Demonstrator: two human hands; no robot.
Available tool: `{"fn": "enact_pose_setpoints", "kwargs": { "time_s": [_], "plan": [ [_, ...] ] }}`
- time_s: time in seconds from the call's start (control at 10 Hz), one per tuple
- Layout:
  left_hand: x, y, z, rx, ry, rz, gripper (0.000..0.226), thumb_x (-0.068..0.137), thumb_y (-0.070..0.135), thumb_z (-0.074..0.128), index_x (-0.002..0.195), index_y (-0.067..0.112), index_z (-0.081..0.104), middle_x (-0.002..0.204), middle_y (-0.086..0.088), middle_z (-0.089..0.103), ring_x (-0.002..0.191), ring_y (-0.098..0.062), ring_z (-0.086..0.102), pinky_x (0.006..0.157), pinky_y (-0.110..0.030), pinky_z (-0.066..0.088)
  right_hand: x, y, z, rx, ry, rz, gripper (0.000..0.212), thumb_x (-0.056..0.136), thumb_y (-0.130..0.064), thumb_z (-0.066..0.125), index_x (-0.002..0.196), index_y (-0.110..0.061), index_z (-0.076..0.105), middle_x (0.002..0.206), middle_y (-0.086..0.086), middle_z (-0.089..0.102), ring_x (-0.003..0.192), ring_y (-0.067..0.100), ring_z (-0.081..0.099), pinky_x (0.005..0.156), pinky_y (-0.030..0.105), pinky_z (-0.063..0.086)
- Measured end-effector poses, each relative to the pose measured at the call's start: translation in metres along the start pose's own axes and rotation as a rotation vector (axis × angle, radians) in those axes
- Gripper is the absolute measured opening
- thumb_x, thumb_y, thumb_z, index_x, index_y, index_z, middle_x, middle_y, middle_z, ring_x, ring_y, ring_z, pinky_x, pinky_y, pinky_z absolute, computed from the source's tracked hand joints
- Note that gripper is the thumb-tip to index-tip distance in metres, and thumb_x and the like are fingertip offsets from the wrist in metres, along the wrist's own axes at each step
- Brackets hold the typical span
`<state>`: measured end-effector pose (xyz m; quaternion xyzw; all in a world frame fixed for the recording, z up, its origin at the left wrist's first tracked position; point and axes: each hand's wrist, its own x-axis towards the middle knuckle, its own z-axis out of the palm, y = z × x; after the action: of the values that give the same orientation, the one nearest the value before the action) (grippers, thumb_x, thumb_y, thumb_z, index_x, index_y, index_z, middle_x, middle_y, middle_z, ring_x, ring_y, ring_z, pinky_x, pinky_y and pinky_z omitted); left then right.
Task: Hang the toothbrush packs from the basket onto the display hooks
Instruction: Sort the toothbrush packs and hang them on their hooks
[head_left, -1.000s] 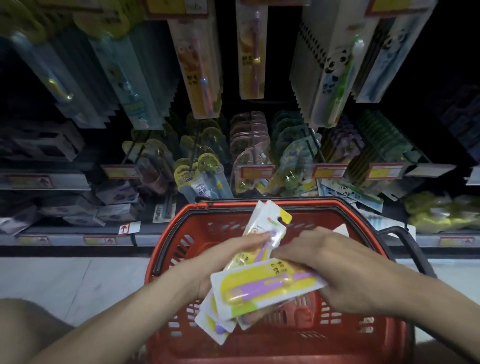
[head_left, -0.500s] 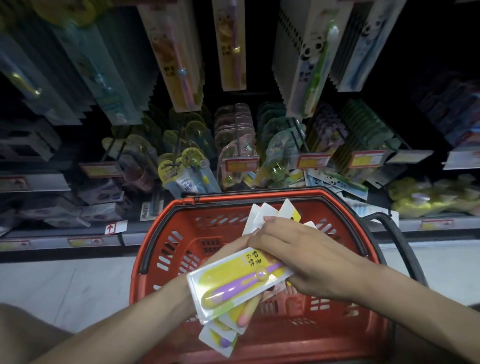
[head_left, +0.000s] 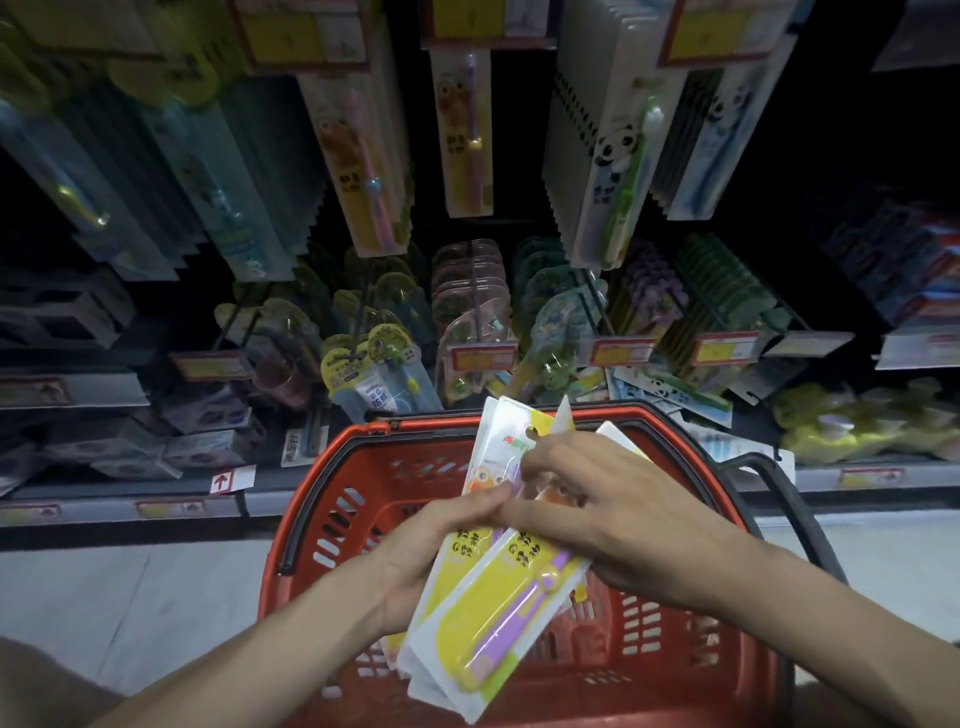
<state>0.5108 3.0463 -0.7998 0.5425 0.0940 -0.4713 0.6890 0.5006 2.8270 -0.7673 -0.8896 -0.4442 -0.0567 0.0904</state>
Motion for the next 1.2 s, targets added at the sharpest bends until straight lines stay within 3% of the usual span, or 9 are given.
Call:
{"fn": "enact_pose_setpoints", "kwargs": {
  "time_s": [0.1,0.2,0.3,0.4,0.5,0.6,0.7,0.8,1.2],
  "plan": [
    [0.003,0.012,-0.003,0.338,-0.08,0.097,0.116,0.021,0.075,0.094,0.112,0.013,0.058,0.04,0.017,0.059,0.058,0.001,0.064,0.074,-0.015,0.044,0.0,-0.004,-0.004,-0.002,0.011,-0.01,0.061,0.089,0.0,0.059,0.144,-0.027,0.054,0.131,0.006,0.054,0.121,0.025,0.053,0.09,0.038,0.046],
    [0.009,0.013,-0.008,0.377,-0.012,0.12,0.103,0.024,0.081,0.09,0.093,0.012,0.056,0.067,0.006,0.063,0.065,-0.004,0.059,0.069,-0.015,0.043,-0.001,-0.005,-0.002,0.018,0.056,-0.049,0.043,0.098,-0.004,0.052,0.137,-0.019,0.063,0.14,0.011,0.06,0.134,0.028,0.054,0.102,0.041,0.049],
    [0.005,-0.004,-0.008,-0.125,-0.063,0.084,0.031,0.094,0.026,0.071,0.112,0.001,0.071,0.094,-0.014,0.07,0.085,-0.028,0.07,0.08,-0.035,0.057,-0.001,-0.005,0.001,-0.009,0.105,-0.092,0.04,0.101,-0.006,0.047,0.135,-0.018,0.065,0.147,0.011,0.057,0.145,0.027,0.045,0.115,0.036,0.04],
    [0.019,-0.02,-0.024,-0.135,0.065,0.111,0.028,0.088,0.019,0.075,0.108,-0.001,0.072,0.091,-0.011,0.079,0.082,-0.023,0.078,0.075,-0.034,0.063,0.0,-0.008,-0.001,0.033,0.055,-0.034,0.058,0.08,-0.001,0.06,0.135,-0.019,0.064,0.147,0.013,0.054,0.139,0.029,0.05,0.104,0.036,0.046],
    [0.019,-0.006,-0.025,-0.159,0.15,0.121,0.059,0.076,0.03,0.085,0.125,0.002,0.068,0.116,-0.013,0.076,0.112,-0.025,0.072,0.104,-0.043,0.056,0.0,-0.001,0.001,0.075,0.114,0.163,0.069,0.069,-0.001,0.073,0.135,-0.022,0.064,0.15,0.011,0.051,0.129,0.027,0.055,0.088,0.036,0.052],
    [0.019,0.008,-0.028,-0.156,0.11,0.165,0.017,0.103,0.015,0.063,0.088,0.007,0.065,0.058,0.001,0.074,0.064,0.007,0.071,0.072,-0.003,0.05,0.002,-0.001,0.015,0.055,0.113,0.142,0.065,0.076,-0.004,0.076,0.137,-0.019,0.061,0.152,0.009,0.051,0.146,0.026,0.044,0.103,0.04,0.053],
    [-0.009,0.019,-0.01,-0.313,-0.042,0.093,0.038,0.108,0.001,0.042,0.075,0.013,0.054,0.034,0.01,0.056,0.039,0.006,0.06,0.047,-0.005,0.042,0.005,-0.006,0.021,0.023,0.109,0.061,0.046,0.089,-0.002,0.057,0.134,-0.012,0.06,0.144,0.013,0.057,0.138,0.032,0.052,0.1,0.047,0.053],
    [-0.006,0.004,-0.003,-0.257,0.068,0.088,0.026,0.095,0.009,0.053,0.1,0.001,0.076,0.083,-0.015,0.074,0.073,-0.028,0.073,0.074,-0.036,0.057,0.004,-0.008,0.021,-0.031,0.153,-0.011,0.04,0.103,-0.008,0.035,0.131,-0.012,0.064,0.135,0.015,0.061,0.125,0.034,0.06,0.099,0.044,0.052],
    [-0.016,0.025,-0.023,-0.31,0.06,0.242,0.038,0.074,0.007,0.061,0.106,-0.004,0.079,0.107,-0.027,0.075,0.082,-0.033,0.077,0.079,-0.041,0.064,-0.003,0.05,0.007,-0.27,0.376,0.06,0.022,0.097,-0.012,0.072,0.118,-0.017,0.077,0.115,0.019,0.066,0.114,0.035,0.06,0.116,0.052,0.037]
  ]
}}
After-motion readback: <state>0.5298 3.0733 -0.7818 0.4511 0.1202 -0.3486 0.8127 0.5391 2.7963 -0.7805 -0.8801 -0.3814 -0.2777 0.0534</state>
